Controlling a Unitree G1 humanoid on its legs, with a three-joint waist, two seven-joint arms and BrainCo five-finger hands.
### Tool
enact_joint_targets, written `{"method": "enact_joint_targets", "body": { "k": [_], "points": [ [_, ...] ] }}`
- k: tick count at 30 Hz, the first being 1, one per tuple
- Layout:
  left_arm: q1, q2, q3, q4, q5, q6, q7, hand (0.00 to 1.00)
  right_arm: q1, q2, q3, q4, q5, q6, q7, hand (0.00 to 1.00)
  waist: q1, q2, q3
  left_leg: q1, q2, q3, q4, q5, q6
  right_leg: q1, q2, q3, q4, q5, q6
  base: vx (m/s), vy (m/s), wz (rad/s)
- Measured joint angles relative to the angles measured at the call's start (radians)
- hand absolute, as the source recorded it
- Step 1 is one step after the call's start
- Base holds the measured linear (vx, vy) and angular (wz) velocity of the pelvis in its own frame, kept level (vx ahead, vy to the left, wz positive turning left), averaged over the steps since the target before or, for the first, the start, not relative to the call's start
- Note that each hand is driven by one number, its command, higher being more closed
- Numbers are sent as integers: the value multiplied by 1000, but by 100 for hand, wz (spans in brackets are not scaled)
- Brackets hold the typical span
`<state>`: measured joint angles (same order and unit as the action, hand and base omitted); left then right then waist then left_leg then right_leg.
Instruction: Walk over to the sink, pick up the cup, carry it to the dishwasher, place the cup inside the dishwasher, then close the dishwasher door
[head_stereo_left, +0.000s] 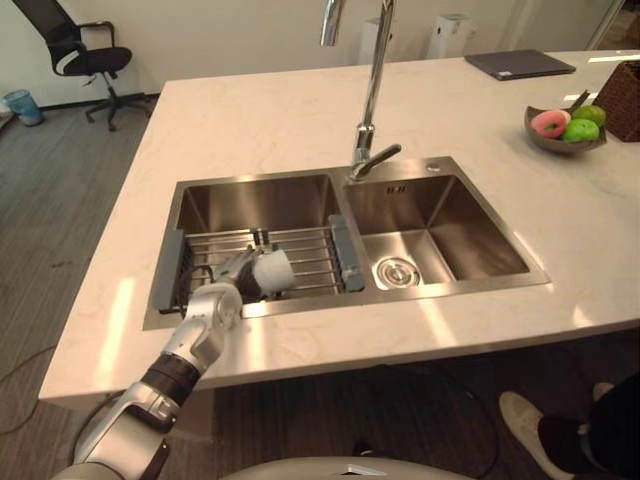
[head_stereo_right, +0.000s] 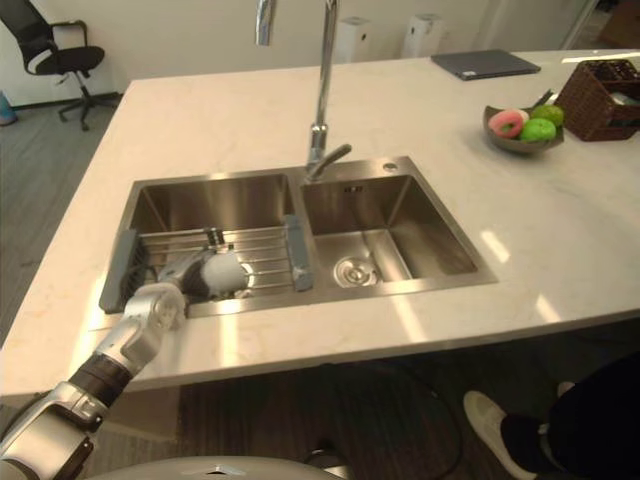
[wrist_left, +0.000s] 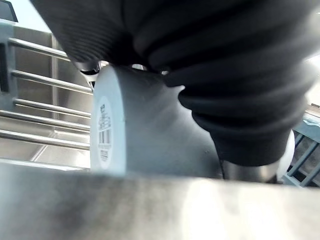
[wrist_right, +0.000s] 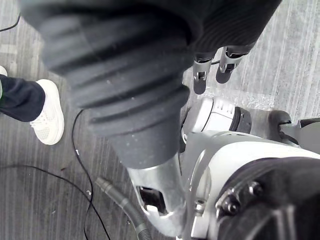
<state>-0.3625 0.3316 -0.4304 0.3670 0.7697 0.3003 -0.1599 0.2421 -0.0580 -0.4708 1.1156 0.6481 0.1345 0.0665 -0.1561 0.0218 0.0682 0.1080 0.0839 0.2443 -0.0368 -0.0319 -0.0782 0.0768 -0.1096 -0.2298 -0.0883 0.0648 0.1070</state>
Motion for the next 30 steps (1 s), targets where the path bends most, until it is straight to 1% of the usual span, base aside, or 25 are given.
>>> {"method": "enact_joint_targets", "body": {
  "k": [3, 4, 6, 10, 12, 14, 15, 17, 18, 19, 20, 21, 23, 24, 25, 26, 27, 28, 29, 30],
  "points": [
    [-1, -6, 9, 8, 16, 3, 0, 0, 3, -2, 34, 0, 18, 0, -19, 0, -2, -1, -1, 0, -2, -3, -2, 1, 1, -3, -1, 4, 0, 3, 0, -17, 1, -4],
    [-2, -20, 21, 18, 39, 2, 2, 100, 3, -4, 38, 0, 19, 0, -24, 0, -2, -2, -2, 0, -3, -4, -2, 2, 2, -3, -2, 5, 0, 4, 0, 0, 0, 0],
    [-8, -32, 27, 37, 65, -4, 8, 100, 3, -5, 40, 0, 24, -1, -25, 0, -1, -2, -2, 0, -4, -4, -3, 4, 3, -3, -4, 5, 0, 7, 1, -44, -2, 0],
    [-9, -36, 15, 58, 118, -29, 50, 100, 3, -13, 75, 0, 29, -1, -24, 0, -4, -3, -3, 0, -7, -16, -4, 5, 3, -7, -6, 13, 0, 7, 5, -41, -4, -4],
    [-11, -35, 10, 65, 119, -32, 67, 100, 3, -13, 77, 1, 32, -2, -24, 0, -6, -4, -3, 0, -10, -25, -4, 5, 4, -7, -6, 14, 0, 7, 5, -16, -1, -1],
    [-14, -27, -10, 71, 116, -43, 100, 100, 4, -14, 81, 1, 33, -3, -24, 0, -6, -3, -4, 0, -10, -27, -3, 5, 4, -7, -6, 16, 0, 7, 5, 0, 0, 0],
    [-15, -20, -20, 75, 108, -55, 124, 100, 4, -20, 100, 1, 33, -4, -24, 0, -6, -3, -4, 0, -11, -28, -3, 5, 4, -7, -6, 16, 0, 7, 4, 0, 0, 0],
    [-16, 4, -43, 79, 61, -94, 178, 100, 4, -32, 117, 1, 33, -4, -23, 0, -6, -2, -5, -1, -12, -31, -3, 5, 4, -8, -6, 17, 0, 7, 4, -32, -4, 0],
    [-18, 15, -52, 79, 22, -131, 218, 100, 4, -32, 117, 1, 33, -4, -23, 0, -7, -1, -5, -1, -16, -42, -4, 5, 4, -8, -7, 17, 0, 8, 3, 0, 0, 0],
    [-18, 31, -52, 84, -35, -181, 262, 100, 4, -32, 117, 2, 33, -5, -23, 0, -8, -1, -5, -2, -19, -56, -5, 4, 5, -8, -8, 15, 0, 7, 3, 0, 0, 0],
    [-18, 39, -53, 88, -71, -209, 285, 100, 4, -33, 117, 2, 33, -6, -23, 0, -8, -1, -5, -2, -20, -56, -5, 4, 5, -8, -8, 14, 0, 7, 3, -17, 2, 3],
    [-16, 52, -56, 95, -121, -248, 319, 100, 4, -32, 117, 3, 32, -6, -23, 0, -8, -1, -5, -3, -20, -57, -5, 5, 5, -8, -9, 13, 0, 7, 3, -15, 1, 5],
    [-11, 78, -58, 96, -276, -327, 413, 100, 4, -33, 115, 2, 32, -6, -19, 0, -10, -1, -5, -6, -23, -65, -9, 9, 11, -8, -12, 2, 0, 7, 3, -13, 0, 10],
    [-5, 79, -60, 95, -336, -352, 446, 100, 4, -33, 114, 2, 33, -6, -14, 0, -12, -2, -4, -7, -24, -70, -12, 10, 12, -8, -13, -2, 0, 8, 3, 0, -4, 15],
    [17, 78, -50, 76, -440, -390, 501, 100, 4, -33, 110, 1, 34, -6, -3, 0, -15, -1, -4, -7, -25, -76, -18, 14, 14, -8, -13, -9, 0, 12, 5, 11, -8, 12],
    [47, 78, -16, 28, -529, -423, 541, 100, 3, -32, 104, 1, 35, -6, 16, 0, -15, -2, -3, -9, -24, -79, -18, 14, 14, -8, -13, -14, 0, 11, 5, 12, -8, 10],
    [64, 78, 14, -14, -570, -435, 553, 100, 4, -33, 100, 0, 35, -6, 23, 0, -15, -7, 0, -12, -23, -81, -18, 15, 16, -9, -13, -17, 0, 11, 4, 33, -15, 11],
    [89, 76, 94, -115, -643, -465, 567, 100, 5, -30, 72, 0, 34, -4, 36, 0, -12, -16, 2, -22, -22, -88, -18, 22, 22, -9, -13, -25, 3, 12, 3, 44, -14, 13],
    [95, 76, 140, -166, -681, -484, 572, 100, 7, -30, 55, 0, 34, -4, 42, 0, -8, -20, 3, -24, -22, -92, -18, 24, 22, -9, -13, -29, 7, 12, 3, 68, -16, 18],
    [98, 56, 247, -264, -759, -523, 582, 100, 11, -29, 2, 0, 33, -4, 57, 0, 5, -23, 1, -26, -22, -99, -18, 24, 23, -6, -15, -34, 7, 9, 4, 60, -6, 12]
  ]
}}
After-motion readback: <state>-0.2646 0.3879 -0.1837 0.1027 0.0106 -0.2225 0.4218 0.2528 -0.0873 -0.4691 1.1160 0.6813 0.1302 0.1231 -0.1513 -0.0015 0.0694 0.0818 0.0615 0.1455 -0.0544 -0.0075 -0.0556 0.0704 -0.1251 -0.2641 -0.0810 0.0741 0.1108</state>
